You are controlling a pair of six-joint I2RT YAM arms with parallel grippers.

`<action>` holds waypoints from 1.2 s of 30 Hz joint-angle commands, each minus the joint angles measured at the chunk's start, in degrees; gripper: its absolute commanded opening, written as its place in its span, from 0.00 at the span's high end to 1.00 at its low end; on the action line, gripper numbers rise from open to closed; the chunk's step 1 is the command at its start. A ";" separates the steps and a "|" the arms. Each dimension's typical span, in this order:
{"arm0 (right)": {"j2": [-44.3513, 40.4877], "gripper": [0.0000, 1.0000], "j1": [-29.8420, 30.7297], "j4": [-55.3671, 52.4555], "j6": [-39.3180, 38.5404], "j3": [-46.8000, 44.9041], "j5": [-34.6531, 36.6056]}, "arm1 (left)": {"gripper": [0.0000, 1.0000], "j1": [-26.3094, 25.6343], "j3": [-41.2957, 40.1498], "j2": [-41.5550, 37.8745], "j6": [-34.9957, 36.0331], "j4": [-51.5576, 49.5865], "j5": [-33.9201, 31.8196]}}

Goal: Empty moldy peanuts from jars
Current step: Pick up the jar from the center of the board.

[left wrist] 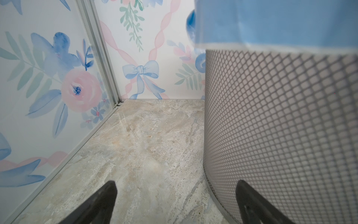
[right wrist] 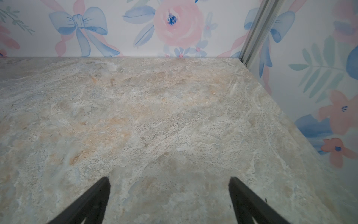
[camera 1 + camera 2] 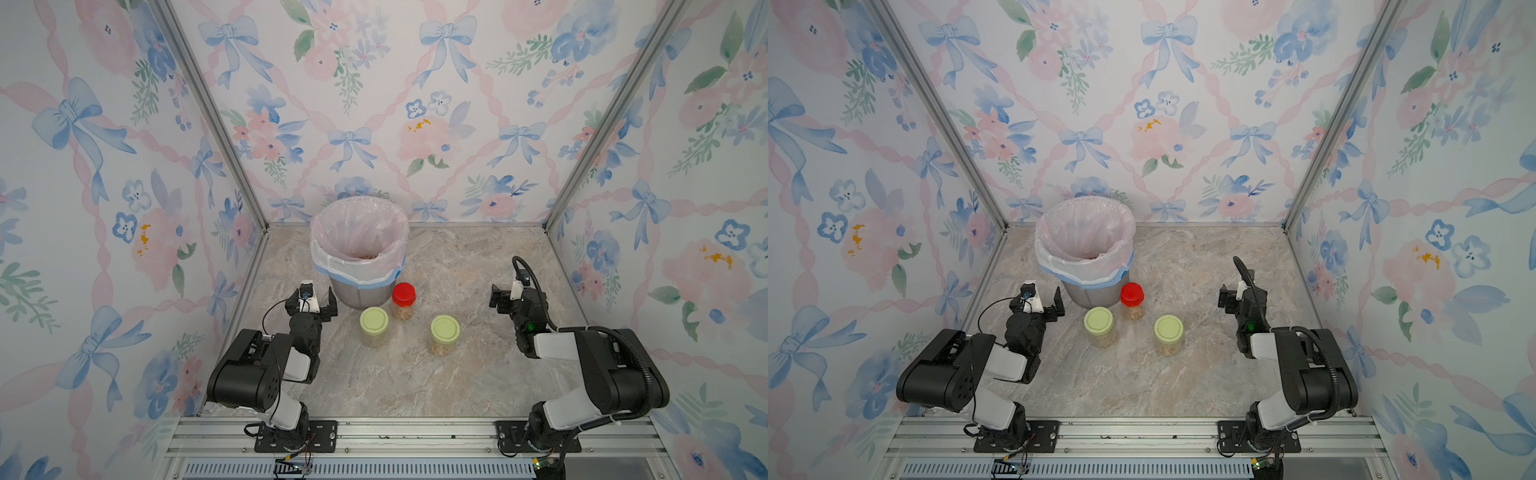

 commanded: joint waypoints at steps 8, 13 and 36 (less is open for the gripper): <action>0.33 0.03 -0.43 1.59 -0.39 -0.27 -0.45 | 0.02 0.32 0.85 0.10 -0.37 -1.02 0.65; 0.33 0.03 -0.47 1.61 -0.38 -0.26 -0.54 | 0.02 0.41 0.95 0.04 -0.46 -1.21 0.88; -8.64 0.03 -0.87 -44.19 7.06 23.69 5.32 | 0.02 -7.27 8.45 -21.10 -0.15 -27.35 -9.70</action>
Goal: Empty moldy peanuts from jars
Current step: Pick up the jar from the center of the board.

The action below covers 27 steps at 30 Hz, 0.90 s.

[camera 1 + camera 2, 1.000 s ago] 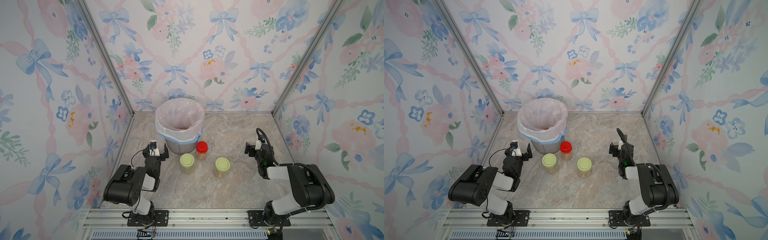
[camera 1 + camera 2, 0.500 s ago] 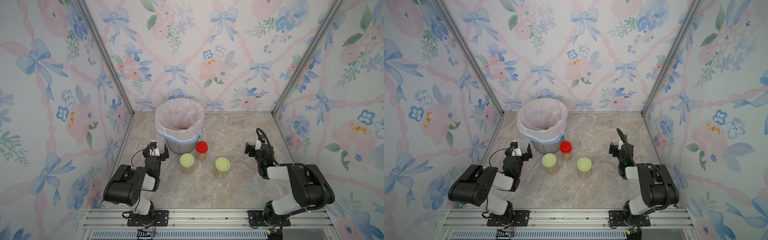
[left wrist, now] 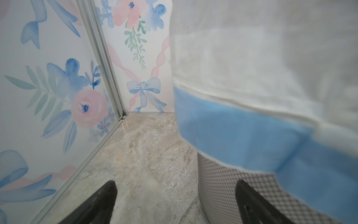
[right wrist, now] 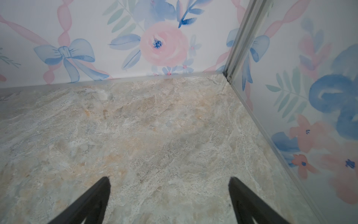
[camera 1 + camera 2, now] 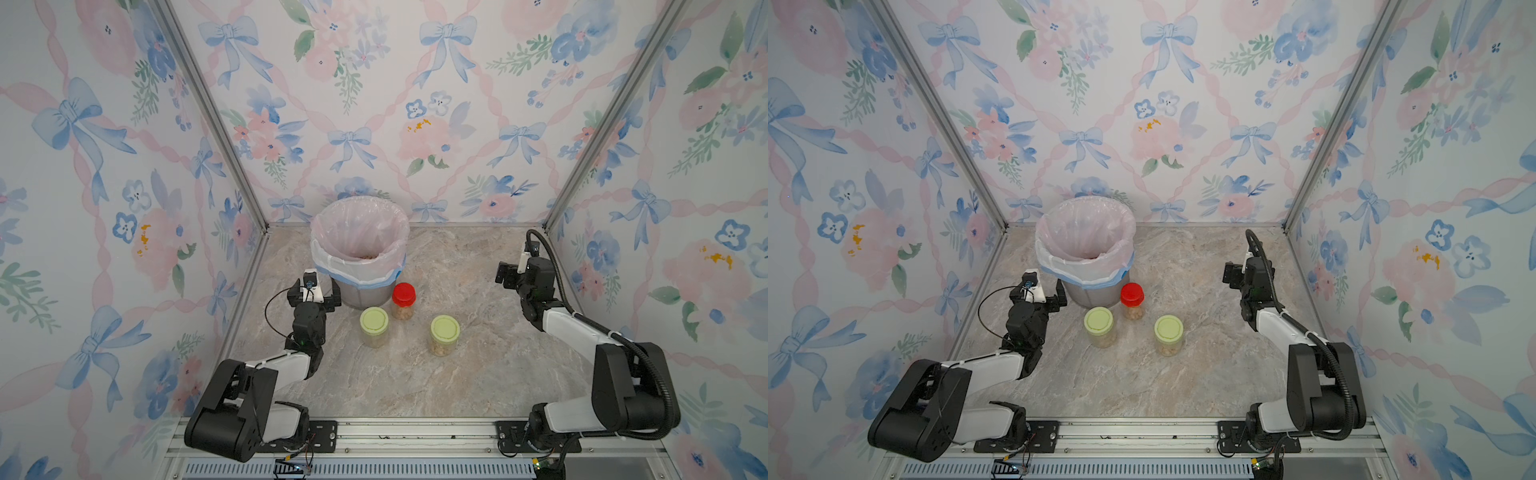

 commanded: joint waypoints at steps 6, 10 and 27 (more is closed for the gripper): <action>-5.96 0.03 1.92 -27.95 3.99 10.64 -4.34 | 0.02 -5.39 1.50 -15.60 -7.40 -13.18 4.58; -10.86 0.03 5.51 -34.16 4.05 13.10 -5.18 | 0.02 -8.20 2.45 -21.14 -9.35 -17.97 10.76; -20.72 0.03 31.01 -51.14 8.18 14.31 -8.79 | 0.02 -26.13 4.47 -30.16 -8.15 -30.76 9.21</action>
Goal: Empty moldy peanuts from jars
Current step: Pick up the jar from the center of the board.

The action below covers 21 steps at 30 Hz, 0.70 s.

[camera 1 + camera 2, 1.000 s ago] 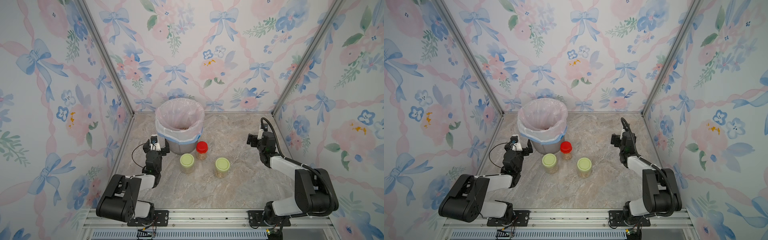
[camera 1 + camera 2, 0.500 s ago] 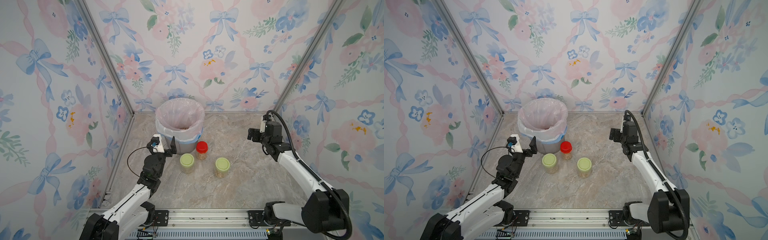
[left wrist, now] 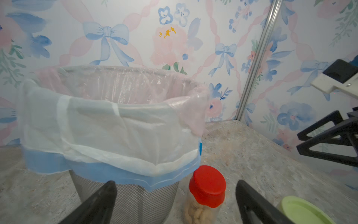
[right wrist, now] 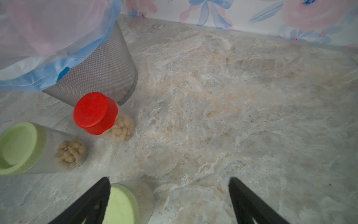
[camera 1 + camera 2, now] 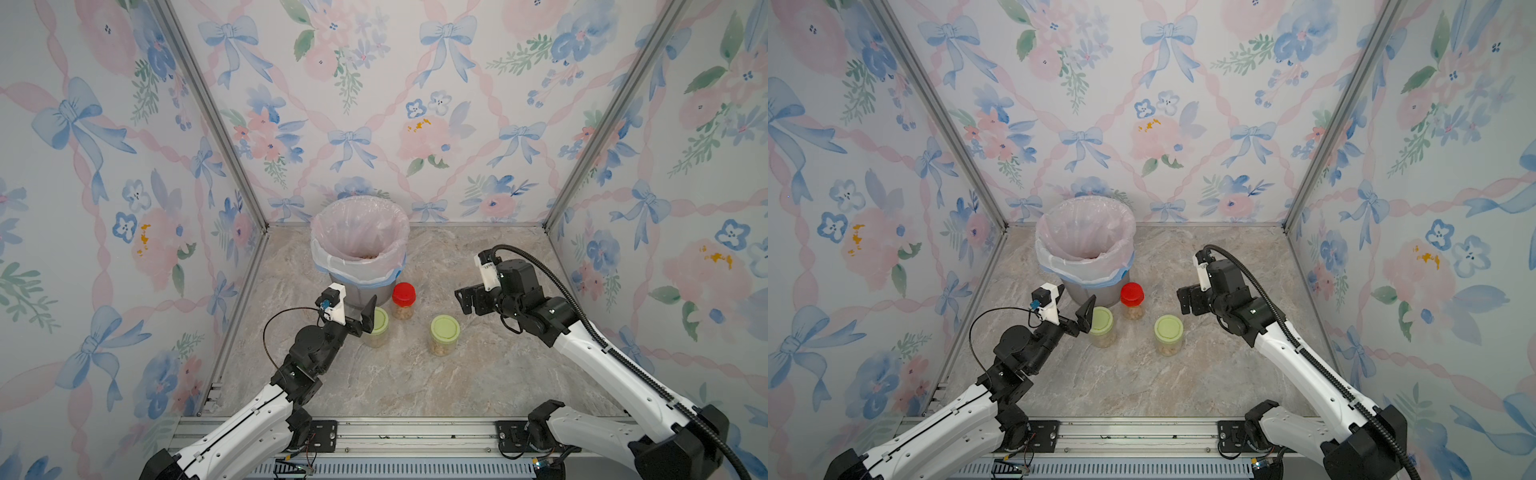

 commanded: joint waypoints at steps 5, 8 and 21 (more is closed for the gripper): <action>-5.26 0.03 6.43 -6.81 4.97 -0.88 -0.41 | 0.02 -8.15 5.56 4.23 0.80 -5.90 1.18; -6.25 0.03 9.33 -7.14 5.88 -2.74 0.57 | 0.02 -9.92 5.85 5.04 0.31 -6.43 2.43; -2.50 0.02 21.25 -6.47 11.07 -6.41 12.87 | 0.02 -13.77 3.31 3.27 -0.65 -9.51 0.95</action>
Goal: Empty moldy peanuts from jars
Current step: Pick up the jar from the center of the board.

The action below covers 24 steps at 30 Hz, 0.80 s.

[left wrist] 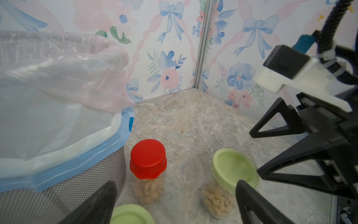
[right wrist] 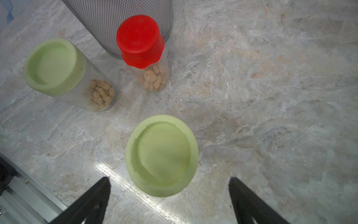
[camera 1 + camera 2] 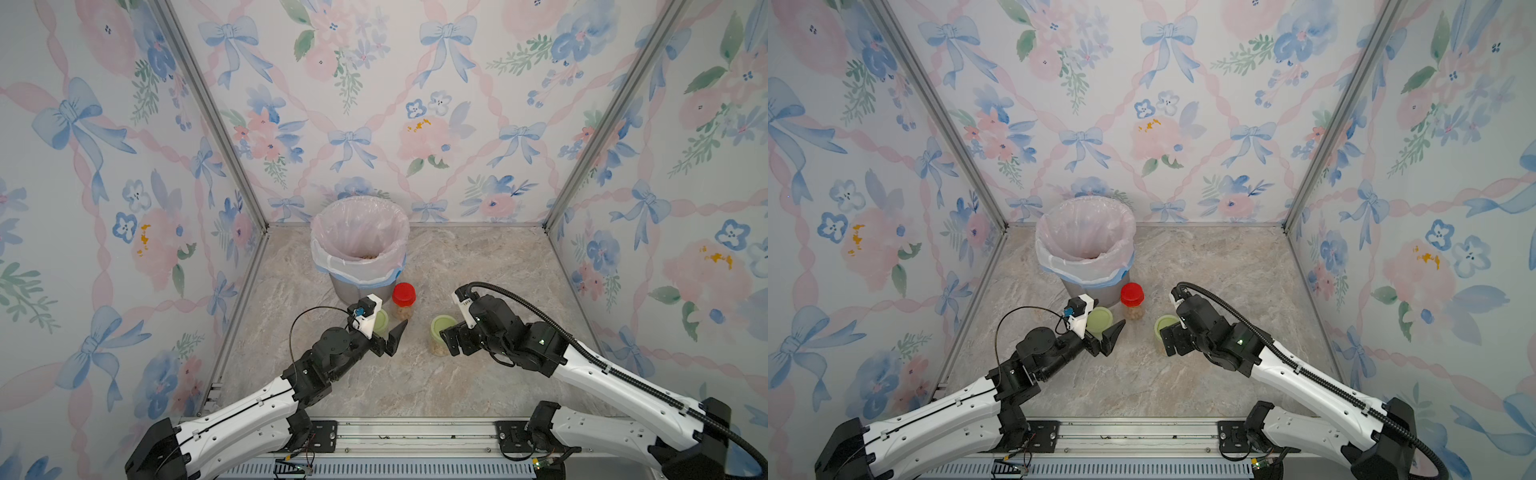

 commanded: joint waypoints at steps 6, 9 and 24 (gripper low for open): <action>5.01 0.03 2.18 0.04 2.01 0.78 4.91 | 0.02 -0.79 -1.98 -3.04 -0.90 -1.69 -1.21; 7.07 0.03 3.19 0.27 2.41 1.02 6.06 | 0.02 -0.82 -2.70 -4.37 -1.02 -1.70 -2.35; 11.40 0.02 4.30 4.51 3.10 0.18 7.03 | 0.02 -0.78 -4.35 -5.73 -1.76 -1.63 -2.24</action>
